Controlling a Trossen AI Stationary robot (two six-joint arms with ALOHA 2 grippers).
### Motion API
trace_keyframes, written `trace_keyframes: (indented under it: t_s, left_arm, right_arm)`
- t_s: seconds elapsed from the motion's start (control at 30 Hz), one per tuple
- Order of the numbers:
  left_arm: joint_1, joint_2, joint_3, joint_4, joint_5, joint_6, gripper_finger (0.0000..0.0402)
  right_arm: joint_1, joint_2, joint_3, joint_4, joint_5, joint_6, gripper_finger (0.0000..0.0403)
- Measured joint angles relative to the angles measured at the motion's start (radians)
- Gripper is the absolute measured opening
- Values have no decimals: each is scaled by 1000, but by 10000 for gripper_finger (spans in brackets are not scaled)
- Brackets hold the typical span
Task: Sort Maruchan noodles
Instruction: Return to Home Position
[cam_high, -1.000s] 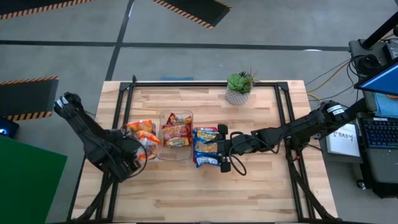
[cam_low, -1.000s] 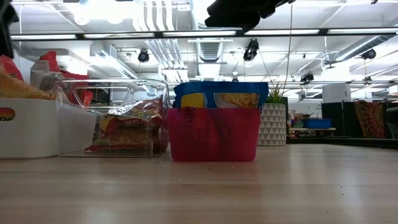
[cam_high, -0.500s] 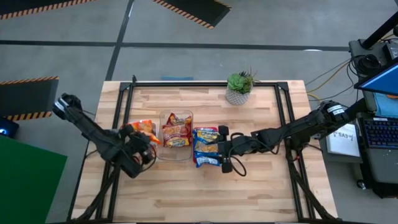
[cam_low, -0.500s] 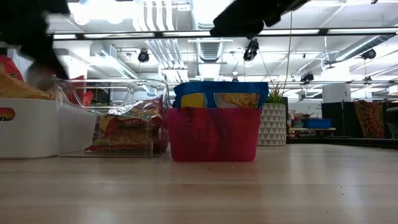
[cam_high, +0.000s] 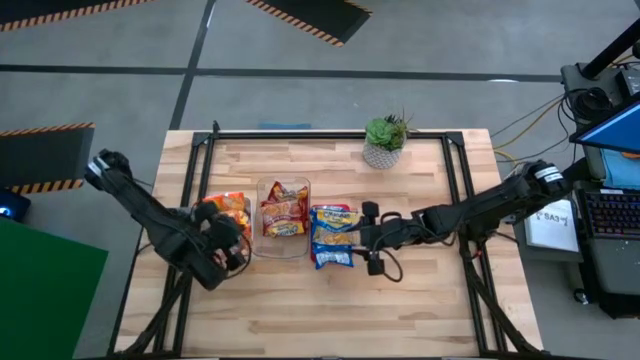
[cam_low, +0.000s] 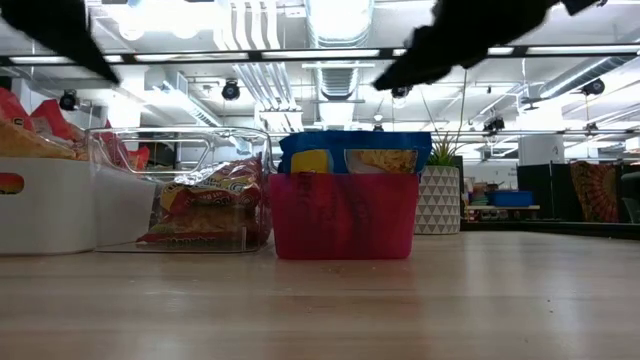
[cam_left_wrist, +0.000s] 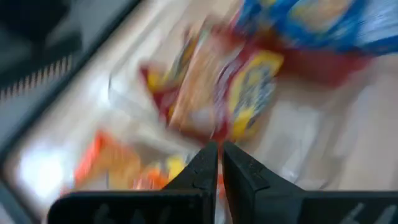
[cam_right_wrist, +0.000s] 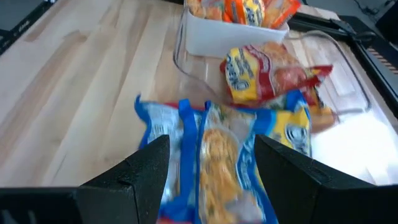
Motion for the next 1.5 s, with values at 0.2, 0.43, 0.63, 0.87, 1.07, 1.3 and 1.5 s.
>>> trace_keyframes:
  t_s: [0.2,0.43,0.63,0.87,1.07,1.3,1.5]
  left_arm:
    - [-64,-18,42,275,-183,479,1]
    - [20,-82,-16,825,19,1005,0]
    - [190,-163,-116,1015,284,1288,0]
    - [468,-395,-362,1168,460,1272,0]
    - [604,-663,-541,1218,511,1286,0]
    - [626,-1008,-699,1216,511,1286,0]
    - [626,-1188,-778,1223,510,1269,0]
  right_arm:
    - [0,-162,-172,79,0,-5,224]
    - [-62,-413,-380,251,-43,-69,224]
    - [-191,-649,-513,249,-164,-50,223]
    - [-351,-904,-632,264,-245,-41,223]
    - [-448,-1093,-701,262,-262,-33,223]
    - [-499,-1278,-760,182,-263,-18,223]
    - [-505,-1308,-805,199,-262,-16,223]
